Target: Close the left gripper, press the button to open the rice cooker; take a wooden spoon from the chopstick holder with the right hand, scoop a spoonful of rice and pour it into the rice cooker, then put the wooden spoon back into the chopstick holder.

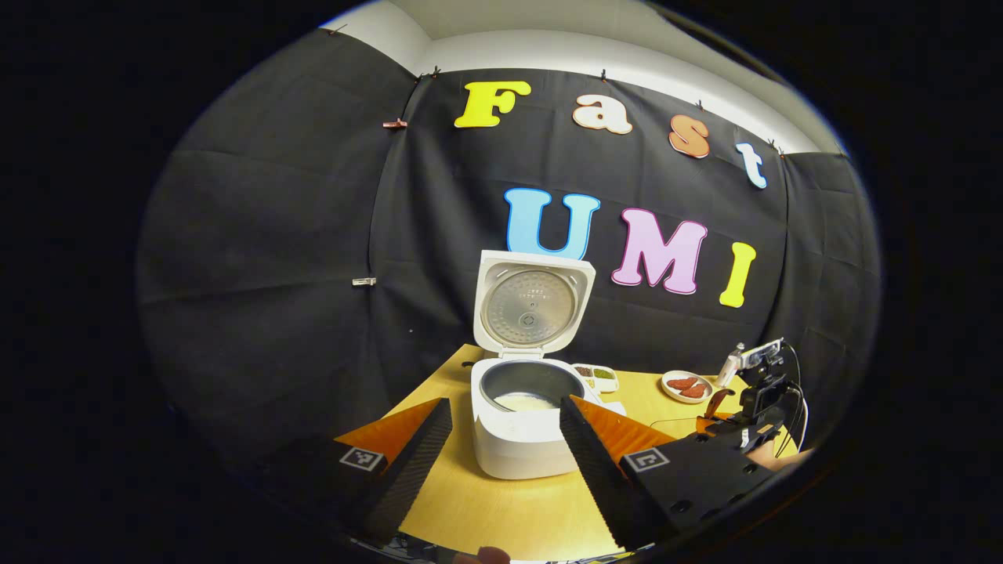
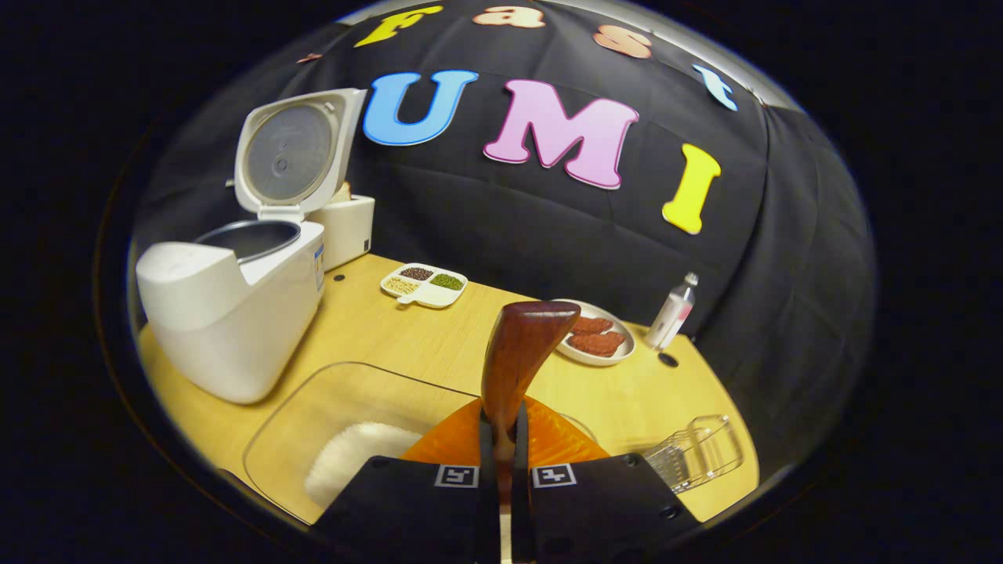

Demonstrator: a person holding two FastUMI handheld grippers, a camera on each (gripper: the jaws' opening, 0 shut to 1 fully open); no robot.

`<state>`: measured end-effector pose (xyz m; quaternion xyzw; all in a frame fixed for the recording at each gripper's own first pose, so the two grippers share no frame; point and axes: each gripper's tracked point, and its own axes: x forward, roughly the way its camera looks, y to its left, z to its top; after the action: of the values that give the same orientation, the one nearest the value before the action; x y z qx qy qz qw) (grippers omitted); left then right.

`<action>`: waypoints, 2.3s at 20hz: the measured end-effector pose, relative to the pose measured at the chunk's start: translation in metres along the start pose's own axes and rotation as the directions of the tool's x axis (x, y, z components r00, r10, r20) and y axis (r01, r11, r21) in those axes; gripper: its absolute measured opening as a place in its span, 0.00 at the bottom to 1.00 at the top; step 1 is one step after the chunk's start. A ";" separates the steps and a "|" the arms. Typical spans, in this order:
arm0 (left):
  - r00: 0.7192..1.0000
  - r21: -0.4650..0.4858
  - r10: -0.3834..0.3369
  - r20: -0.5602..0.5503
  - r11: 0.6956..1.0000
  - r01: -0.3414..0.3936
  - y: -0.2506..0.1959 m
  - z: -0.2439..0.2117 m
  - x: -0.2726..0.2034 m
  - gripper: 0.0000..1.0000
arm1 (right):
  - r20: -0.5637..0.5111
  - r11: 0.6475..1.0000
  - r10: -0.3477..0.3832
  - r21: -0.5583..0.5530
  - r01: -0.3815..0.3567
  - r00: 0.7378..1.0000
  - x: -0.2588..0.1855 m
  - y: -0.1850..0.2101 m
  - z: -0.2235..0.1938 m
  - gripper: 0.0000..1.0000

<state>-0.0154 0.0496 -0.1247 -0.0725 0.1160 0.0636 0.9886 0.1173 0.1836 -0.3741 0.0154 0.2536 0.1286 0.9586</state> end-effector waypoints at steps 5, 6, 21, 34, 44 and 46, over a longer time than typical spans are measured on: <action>1.000 -0.014 0.011 -0.019 1.000 -0.011 0.007 -0.006 0.005 0.95 | -0.028 0.954 0.099 0.286 -0.087 0.995 -0.007 0.043 0.001 0.10; 1.000 -0.009 0.013 -0.016 1.000 -0.013 0.007 -0.004 0.005 0.95 | -0.029 0.941 0.109 0.324 -0.093 0.994 -0.010 0.046 0.000 0.10; 1.000 -0.015 -0.018 -0.014 1.000 0.018 -0.015 0.006 0.012 0.95 | -0.019 0.558 0.184 0.825 -0.088 0.983 -0.028 0.025 -0.020 0.10; 1.000 0.011 -0.024 0.015 1.000 0.024 -0.017 0.021 -0.002 0.95 | 0.090 0.341 0.164 0.929 -0.142 0.982 -0.055 -0.024 0.012 0.10; 0.997 0.035 -0.081 0.019 0.996 0.080 -0.025 0.022 -0.005 0.95 | 0.164 0.330 0.143 0.922 -0.203 0.976 -0.096 -0.042 0.097 0.10; 0.996 0.035 -0.090 0.020 0.995 0.090 -0.024 0.020 -0.003 0.95 | 0.193 0.325 0.150 0.917 -0.233 0.970 -0.104 -0.034 0.125 0.10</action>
<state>-0.0107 0.0291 -0.1012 -0.0599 0.1030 0.0178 0.9927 0.0997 0.1284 -0.2179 0.5925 0.2424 0.0725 0.7648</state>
